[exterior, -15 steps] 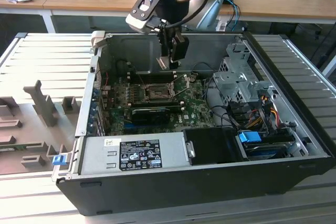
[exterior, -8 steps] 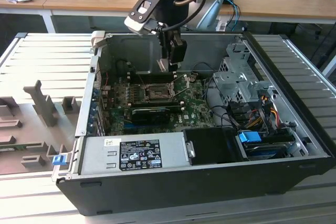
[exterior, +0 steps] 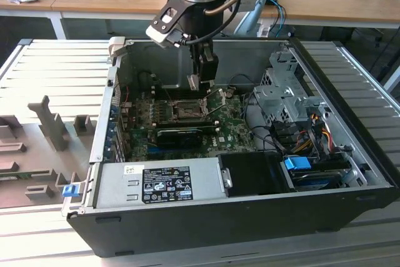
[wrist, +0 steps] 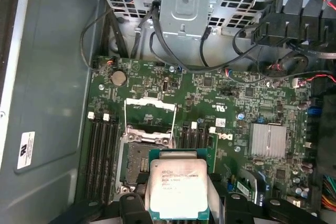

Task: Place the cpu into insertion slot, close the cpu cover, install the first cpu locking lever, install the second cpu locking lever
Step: 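Place the cpu into insertion slot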

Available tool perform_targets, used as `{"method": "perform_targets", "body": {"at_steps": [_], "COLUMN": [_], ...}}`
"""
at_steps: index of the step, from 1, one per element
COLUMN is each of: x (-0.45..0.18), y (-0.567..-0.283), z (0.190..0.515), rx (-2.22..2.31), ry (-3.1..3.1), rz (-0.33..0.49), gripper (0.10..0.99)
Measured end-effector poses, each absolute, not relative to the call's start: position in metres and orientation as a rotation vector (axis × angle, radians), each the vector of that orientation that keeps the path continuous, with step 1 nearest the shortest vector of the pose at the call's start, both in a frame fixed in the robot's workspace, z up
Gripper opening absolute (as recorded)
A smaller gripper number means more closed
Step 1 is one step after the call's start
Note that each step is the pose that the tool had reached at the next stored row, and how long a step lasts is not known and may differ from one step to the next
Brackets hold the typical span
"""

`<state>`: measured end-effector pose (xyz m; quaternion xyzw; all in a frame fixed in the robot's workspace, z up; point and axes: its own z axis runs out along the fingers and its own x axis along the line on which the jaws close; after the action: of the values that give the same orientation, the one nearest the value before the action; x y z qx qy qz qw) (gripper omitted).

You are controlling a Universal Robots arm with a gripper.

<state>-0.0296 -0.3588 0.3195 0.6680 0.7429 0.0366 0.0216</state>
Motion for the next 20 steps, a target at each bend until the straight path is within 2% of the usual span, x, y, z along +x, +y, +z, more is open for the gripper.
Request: {"method": "perform_targets", "body": {"at_steps": [20], "x": [-0.03], "y": [-0.359], "z": [0.3], "rx": [2.071], "ry": [2.302], "rz": [0.113], "gripper": [0.525]}}
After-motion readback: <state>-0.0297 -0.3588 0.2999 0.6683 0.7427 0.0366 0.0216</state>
